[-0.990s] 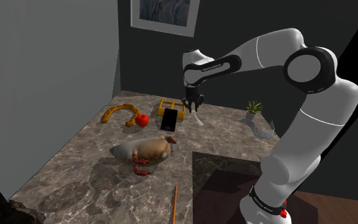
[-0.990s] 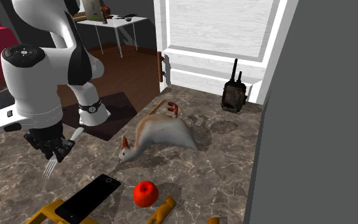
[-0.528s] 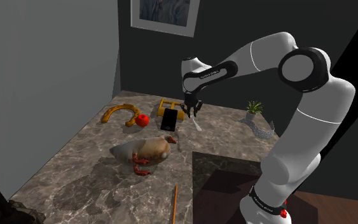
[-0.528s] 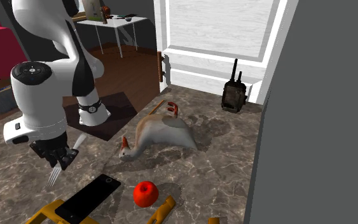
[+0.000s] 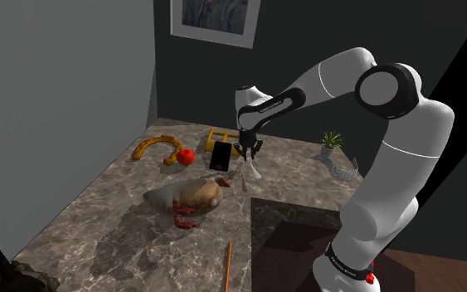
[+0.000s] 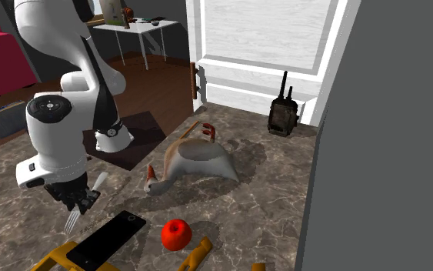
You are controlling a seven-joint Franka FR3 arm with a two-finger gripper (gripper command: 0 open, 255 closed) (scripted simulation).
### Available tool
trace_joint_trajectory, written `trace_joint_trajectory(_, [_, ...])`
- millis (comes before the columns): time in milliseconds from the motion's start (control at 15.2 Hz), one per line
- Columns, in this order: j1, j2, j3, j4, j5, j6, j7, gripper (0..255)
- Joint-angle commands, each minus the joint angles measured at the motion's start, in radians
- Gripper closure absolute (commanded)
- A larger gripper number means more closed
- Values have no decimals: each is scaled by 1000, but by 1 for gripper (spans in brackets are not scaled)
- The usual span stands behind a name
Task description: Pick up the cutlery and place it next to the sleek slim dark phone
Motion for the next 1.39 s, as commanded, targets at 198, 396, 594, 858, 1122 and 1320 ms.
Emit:
trace_joint_trajectory(198, [1,16,-1,-9,-9,23,10,255])
trace_joint_trajectory(396, [1,16,-1,-9,-9,23,10,255])
trace_joint_trajectory(594, [1,16,-1,-9,-9,23,10,0])
trace_joint_trajectory(858, [1,16,-1,-9,-9,23,10,0])
trace_joint_trajectory(1122, [9,-26,11,45,20,-70,-8,0])
trace_joint_trajectory(1320, [11,-36,13,61,27,-95,-12,0])
